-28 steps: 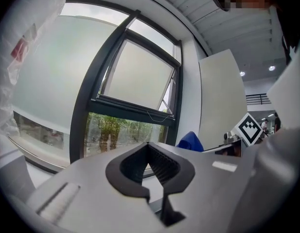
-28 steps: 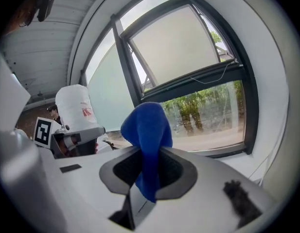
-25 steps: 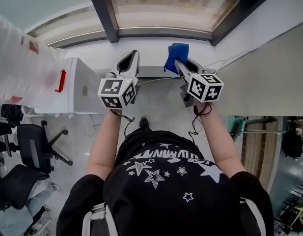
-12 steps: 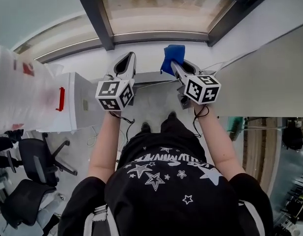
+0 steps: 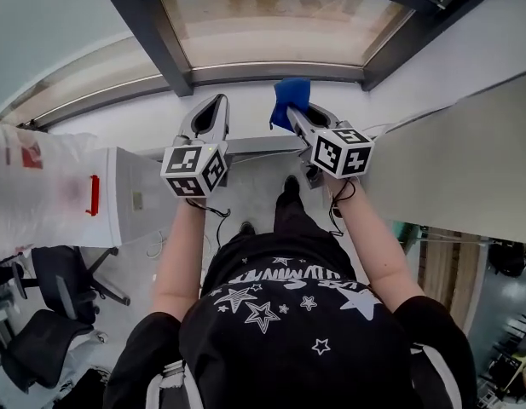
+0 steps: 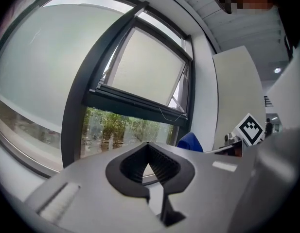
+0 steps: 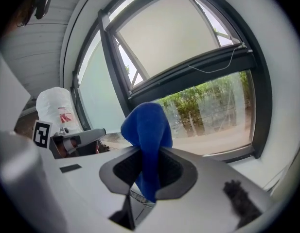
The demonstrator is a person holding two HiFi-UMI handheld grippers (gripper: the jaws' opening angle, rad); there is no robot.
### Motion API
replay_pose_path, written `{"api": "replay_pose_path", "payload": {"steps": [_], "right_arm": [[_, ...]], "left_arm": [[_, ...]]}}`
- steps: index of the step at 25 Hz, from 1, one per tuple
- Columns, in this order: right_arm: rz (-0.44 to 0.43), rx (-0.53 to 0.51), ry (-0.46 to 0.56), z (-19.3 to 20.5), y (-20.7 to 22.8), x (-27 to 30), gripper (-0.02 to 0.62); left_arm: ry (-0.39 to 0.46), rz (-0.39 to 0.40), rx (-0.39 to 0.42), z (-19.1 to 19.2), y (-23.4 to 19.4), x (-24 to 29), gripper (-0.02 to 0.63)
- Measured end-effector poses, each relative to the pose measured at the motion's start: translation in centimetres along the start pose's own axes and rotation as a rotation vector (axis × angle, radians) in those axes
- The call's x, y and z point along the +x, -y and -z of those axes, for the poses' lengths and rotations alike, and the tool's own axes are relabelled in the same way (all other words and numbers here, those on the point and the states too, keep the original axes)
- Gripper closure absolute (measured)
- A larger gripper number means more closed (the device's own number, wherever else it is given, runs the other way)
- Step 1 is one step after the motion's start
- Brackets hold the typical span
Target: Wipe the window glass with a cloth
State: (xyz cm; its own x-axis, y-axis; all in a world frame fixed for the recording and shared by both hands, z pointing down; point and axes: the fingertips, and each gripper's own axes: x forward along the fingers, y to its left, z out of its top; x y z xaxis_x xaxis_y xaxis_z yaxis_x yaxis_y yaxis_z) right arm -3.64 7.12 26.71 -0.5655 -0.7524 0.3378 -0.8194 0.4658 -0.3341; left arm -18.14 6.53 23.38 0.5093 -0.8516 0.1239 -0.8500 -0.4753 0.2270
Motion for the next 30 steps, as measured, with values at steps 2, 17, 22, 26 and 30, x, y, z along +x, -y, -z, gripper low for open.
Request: {"api": "replay_pose_path", "payload": {"steps": [2,17,22,26,30], "right_arm": [[-0.013,0.0,-0.008,-0.6,1.7,1.0,0.52],[-0.068,0.079,0.008,-5.3,15.2,4.6,0.52],[-0.13,0.077,-0.016,-5.7,16.3,6.6,0.52],[-0.178,0.057,-0.049,-5.3,14.6,8.8,0.52],[-0.211,0.013,-0.09,-4.9,11.9,11.4,0.52]], "left_arm": [[-0.002,-0.012,0.0,0.0,0.0,1.6,0.598],[-0.071,-0.117,0.121,1.0,2.8,14.1,0.597],[-0.086,-0.172,0.123,1.2,2.9,15.0,0.598],[-0.071,-0.208,0.122,0.4,1.5,14.2,0.598],[-0.054,-0.251,0.104,-0.3,-1.8,12.7,0.598]]}}
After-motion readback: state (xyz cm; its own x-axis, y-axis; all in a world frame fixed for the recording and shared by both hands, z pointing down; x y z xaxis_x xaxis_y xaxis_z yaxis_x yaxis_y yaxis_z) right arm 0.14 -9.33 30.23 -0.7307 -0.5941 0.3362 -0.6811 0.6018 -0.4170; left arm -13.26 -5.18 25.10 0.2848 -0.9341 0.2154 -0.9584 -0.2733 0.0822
